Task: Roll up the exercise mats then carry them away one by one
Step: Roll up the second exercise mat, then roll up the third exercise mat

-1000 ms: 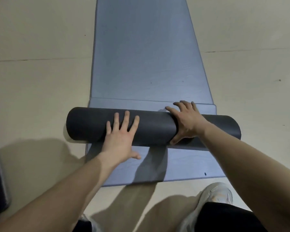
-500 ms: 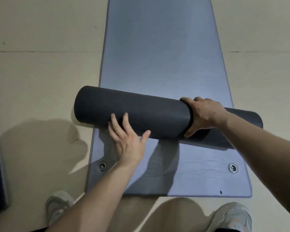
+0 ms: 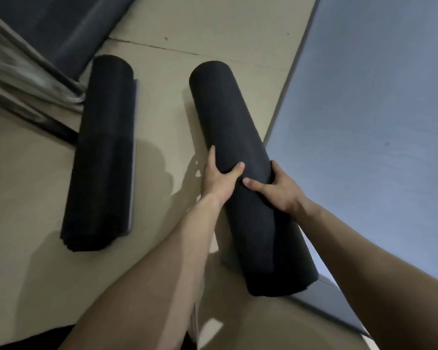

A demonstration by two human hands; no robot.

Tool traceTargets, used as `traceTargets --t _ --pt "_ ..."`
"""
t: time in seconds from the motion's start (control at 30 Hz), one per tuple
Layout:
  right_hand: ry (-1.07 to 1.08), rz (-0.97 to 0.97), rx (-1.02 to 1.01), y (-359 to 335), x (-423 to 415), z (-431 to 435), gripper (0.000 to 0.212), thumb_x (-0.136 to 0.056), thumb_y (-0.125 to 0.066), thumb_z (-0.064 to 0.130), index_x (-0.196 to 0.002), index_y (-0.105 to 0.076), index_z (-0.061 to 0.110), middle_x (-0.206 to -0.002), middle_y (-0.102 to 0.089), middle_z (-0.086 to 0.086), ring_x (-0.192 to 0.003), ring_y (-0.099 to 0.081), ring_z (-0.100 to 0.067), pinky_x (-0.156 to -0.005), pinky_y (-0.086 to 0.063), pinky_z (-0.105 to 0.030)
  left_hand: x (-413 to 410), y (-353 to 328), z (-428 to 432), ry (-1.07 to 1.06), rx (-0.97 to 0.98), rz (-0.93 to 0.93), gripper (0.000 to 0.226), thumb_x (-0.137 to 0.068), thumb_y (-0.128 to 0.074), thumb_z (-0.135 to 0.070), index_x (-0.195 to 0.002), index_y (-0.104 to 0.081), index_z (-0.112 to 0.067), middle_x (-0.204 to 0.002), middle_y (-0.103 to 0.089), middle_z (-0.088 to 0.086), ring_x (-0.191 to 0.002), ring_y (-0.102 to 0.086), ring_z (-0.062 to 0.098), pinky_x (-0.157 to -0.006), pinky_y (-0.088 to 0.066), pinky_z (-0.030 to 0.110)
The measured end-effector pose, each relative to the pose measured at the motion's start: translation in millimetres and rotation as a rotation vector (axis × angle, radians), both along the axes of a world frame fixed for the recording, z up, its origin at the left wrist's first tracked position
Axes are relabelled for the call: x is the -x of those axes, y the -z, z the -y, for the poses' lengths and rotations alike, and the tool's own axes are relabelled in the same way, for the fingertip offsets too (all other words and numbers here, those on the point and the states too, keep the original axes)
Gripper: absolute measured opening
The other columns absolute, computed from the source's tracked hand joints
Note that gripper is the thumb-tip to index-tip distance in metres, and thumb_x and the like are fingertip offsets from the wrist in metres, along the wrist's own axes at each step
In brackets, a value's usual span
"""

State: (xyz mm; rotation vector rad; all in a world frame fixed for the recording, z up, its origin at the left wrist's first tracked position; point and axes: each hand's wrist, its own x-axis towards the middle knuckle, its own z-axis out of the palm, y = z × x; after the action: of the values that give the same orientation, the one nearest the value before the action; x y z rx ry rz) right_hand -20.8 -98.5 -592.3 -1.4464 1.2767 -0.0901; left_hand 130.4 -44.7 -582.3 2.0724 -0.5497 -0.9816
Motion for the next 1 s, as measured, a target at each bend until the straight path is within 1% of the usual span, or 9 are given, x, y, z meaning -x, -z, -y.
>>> traceTargets --t 0.13,0.23,0.3,0.37,0.53,0.63,0.77,0.9,1.0 --pt "0.061 0.1 -0.041 14 -84 -1 0.089 -0.067 -0.079 0.071 -0.138 -0.049 0.027 -0.132 -0.066 0.003 -0.118 -0.066 -0.025 -0.104 -0.053 -0.047 -78 3 1 -0.012 0.035 0.013 0.082 -0.089 -0.075 -0.034 -0.157 -0.03 -0.039 -0.16 -0.039 -0.004 -0.142 -0.042 0.017 -0.117 -0.036 0.033" --pt "0.069 0.141 -0.055 26 -156 -10 0.097 -0.062 -0.078 0.072 -0.141 -0.047 0.025 -0.134 -0.066 0.002 -0.118 -0.066 -0.026 -0.104 -0.054 -0.047 -143 11 -6 -0.047 0.028 0.057 0.077 -0.09 -0.074 -0.034 -0.156 -0.033 -0.038 -0.158 -0.042 -0.004 -0.142 -0.043 0.016 -0.116 -0.035 0.03" --pt "0.045 0.137 -0.024 31 -204 -22 0.096 -0.069 -0.076 0.071 -0.145 -0.041 0.023 -0.138 -0.064 -0.003 -0.121 -0.064 -0.03 -0.104 -0.053 -0.047 -184 18 -19 -0.074 -0.004 0.116 0.071 -0.092 -0.071 -0.034 -0.155 -0.038 -0.034 -0.157 -0.044 -0.003 -0.143 -0.042 0.015 -0.116 -0.032 0.027" --pt "0.012 0.099 0.013 33 -248 -35 0.096 -0.075 -0.072 0.073 -0.147 -0.035 0.022 -0.14 -0.061 -0.01 -0.123 -0.062 -0.036 -0.104 -0.052 -0.048 -219 23 -35 -0.12 -0.013 0.179 0.063 -0.093 -0.069 -0.032 -0.152 -0.045 -0.028 -0.155 -0.047 -0.001 -0.143 -0.044 0.016 -0.12 -0.033 0.033" --pt "0.018 0.151 -0.089 35 -300 -61 0.106 -0.071 -0.064 0.074 -0.155 -0.023 0.024 -0.147 -0.053 -0.013 -0.129 -0.057 -0.038 -0.111 -0.047 -0.052 -266 12 -66 -0.155 -0.015 0.264 0.046 -0.095 -0.06 -0.005 -0.139 -0.062 -0.019 -0.146 -0.058 -0.001 -0.136 -0.052 0.014 -0.119 -0.035 0.03" --pt "-0.084 0.259 -0.13 22 -270 -58 0.087 -0.085 -0.065 0.058 -0.157 -0.032 0.023 -0.152 -0.054 -0.003 -0.135 -0.057 -0.026 -0.118 -0.042 -0.044 -245 -4 -70 -0.098 -0.095 0.383 0.044 -0.1 -0.054 -0.01 -0.142 -0.058 -0.024 -0.151 -0.052 -0.005 -0.139 -0.048 0.016 -0.118 -0.033 0.028" --pt "-0.236 -0.088 0.071 -1 -176 -50 0.072 -0.102 -0.051 0.058 -0.161 -0.034 0.02 -0.161 -0.043 -0.01 -0.145 -0.046 -0.029 -0.118 -0.035 -0.04 -188 -30 -80 0.005 -0.164 0.542 0.044 -0.101 -0.052 -0.02 -0.145 -0.054 -0.022 -0.151 -0.051 -0.003 -0.136 -0.049 0.021 -0.109 -0.041 0.035" --pt "-0.123 -0.285 0.113 -19 -32 -50 0.057 -0.102 -0.054 0.05 -0.149 -0.051 0.019 -0.145 -0.057 -0.014 -0.134 -0.055 -0.029 -0.109 -0.043 -0.042 -104 -54 -71 0.285 -0.199 0.6 0.042 -0.1 -0.052 -0.025 -0.142 -0.056 -0.02 -0.148 -0.053 0.0 -0.132 -0.051 0.025 -0.106 -0.042 0.037" --pt "-0.05 -0.444 0.09 -30 86 -62 0.055 -0.102 -0.054 0.045 -0.149 -0.051 0.017 -0.143 -0.056 -0.015 -0.126 -0.06 -0.03 -0.104 -0.048 -0.042 -19 -61 -59 0.554 -0.24 0.585 0.04 -0.098 -0.054 -0.03 -0.137 -0.06 -0.022 -0.144 -0.056 0.003 -0.13 -0.052 0.026 -0.106 -0.041 0.035"
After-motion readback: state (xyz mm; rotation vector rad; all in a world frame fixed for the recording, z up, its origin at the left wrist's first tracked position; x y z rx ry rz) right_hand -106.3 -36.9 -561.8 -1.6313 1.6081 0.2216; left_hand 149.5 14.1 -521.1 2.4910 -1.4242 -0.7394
